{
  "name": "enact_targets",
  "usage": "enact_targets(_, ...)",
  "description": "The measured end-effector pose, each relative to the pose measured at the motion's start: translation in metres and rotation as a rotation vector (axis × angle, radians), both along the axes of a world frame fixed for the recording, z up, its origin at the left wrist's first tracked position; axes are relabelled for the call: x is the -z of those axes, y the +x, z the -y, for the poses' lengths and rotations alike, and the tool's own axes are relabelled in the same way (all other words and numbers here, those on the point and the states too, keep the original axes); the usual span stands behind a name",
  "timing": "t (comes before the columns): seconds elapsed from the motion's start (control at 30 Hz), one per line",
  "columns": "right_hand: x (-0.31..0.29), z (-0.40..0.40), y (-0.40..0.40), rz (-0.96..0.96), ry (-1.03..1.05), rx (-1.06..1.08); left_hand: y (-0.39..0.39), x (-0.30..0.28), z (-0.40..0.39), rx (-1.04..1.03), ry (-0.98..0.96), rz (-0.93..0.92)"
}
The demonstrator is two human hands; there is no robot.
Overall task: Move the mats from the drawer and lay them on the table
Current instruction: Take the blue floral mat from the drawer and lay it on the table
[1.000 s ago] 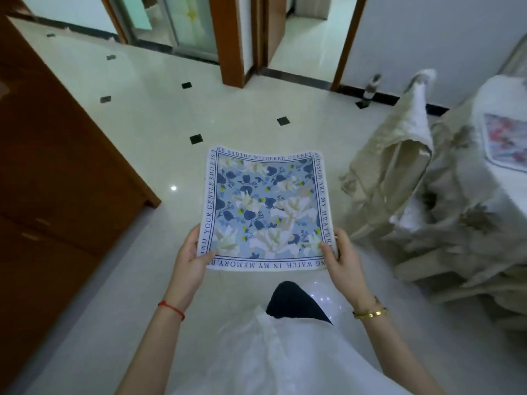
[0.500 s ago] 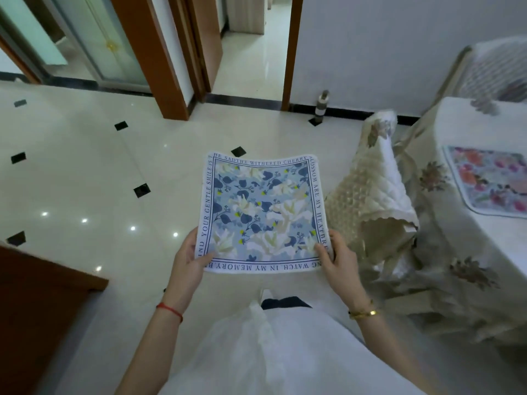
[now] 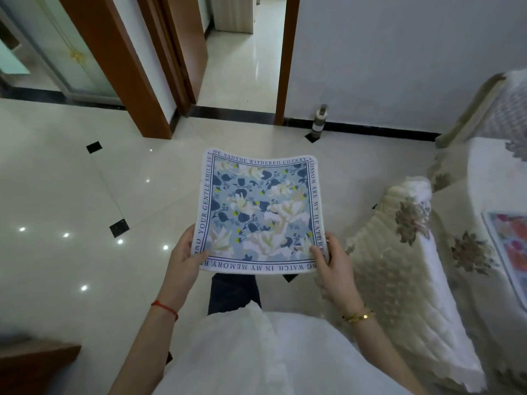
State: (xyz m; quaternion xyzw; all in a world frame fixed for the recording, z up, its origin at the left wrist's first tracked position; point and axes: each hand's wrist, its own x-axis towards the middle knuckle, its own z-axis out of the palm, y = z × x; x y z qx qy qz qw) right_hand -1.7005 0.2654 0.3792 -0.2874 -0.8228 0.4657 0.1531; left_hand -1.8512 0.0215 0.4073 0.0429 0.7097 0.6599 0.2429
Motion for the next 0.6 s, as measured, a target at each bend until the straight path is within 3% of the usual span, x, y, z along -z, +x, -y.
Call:
enact_targets(0.3, -0.007, -0.099, -0.173, -0.031, -0.002, 0.206, -0.219, -0.014, -0.126, 0.196, 0.010, -0.019)
enact_targets(0.6, -0.007, -0.196, -0.246, -0.064, -0.060, 0.523, -0.345, -0.012, -0.294, 0.506, -0.020, -0.004)
